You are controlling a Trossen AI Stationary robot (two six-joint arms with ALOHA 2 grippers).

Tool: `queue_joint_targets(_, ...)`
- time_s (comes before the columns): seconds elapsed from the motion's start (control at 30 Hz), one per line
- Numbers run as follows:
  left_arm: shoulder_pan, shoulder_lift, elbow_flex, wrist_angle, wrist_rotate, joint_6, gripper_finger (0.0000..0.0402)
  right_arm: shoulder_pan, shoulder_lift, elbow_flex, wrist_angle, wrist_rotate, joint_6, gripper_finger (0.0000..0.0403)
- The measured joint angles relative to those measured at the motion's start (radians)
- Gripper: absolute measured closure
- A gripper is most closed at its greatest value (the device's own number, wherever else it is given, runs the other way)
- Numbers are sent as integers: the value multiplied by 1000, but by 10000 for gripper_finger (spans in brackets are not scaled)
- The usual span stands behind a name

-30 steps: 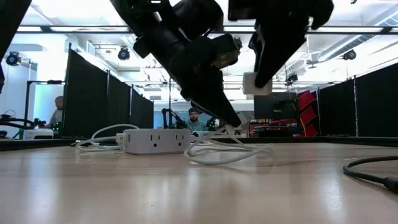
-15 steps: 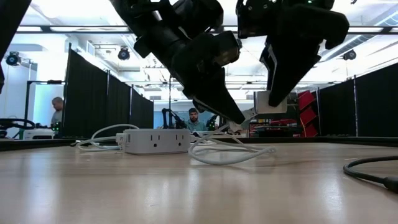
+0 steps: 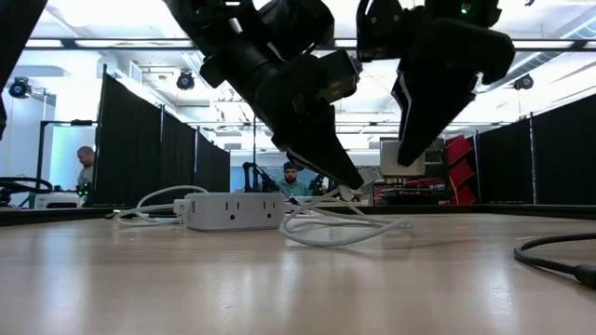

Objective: Plug in charger cables
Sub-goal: Insert the white charger cable into the charger adapter

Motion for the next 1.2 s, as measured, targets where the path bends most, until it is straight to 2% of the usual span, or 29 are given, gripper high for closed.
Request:
queue_joint_targets(0.3,0,0,0,6,1,3,385,8,-29,19,13,47,-7,258)
queue_joint_targets(0.8,0,0,0,7,2,3,385,15,-17,-50,34,13,58,258)
queue_joint_targets(1.03,0,0,0,1,2,3,385,21,-44,-20,3,28,44,258)
queue_joint_targets(1.2,0,0,0,11,2,3,385,24,-56,-23,67,59,8,258)
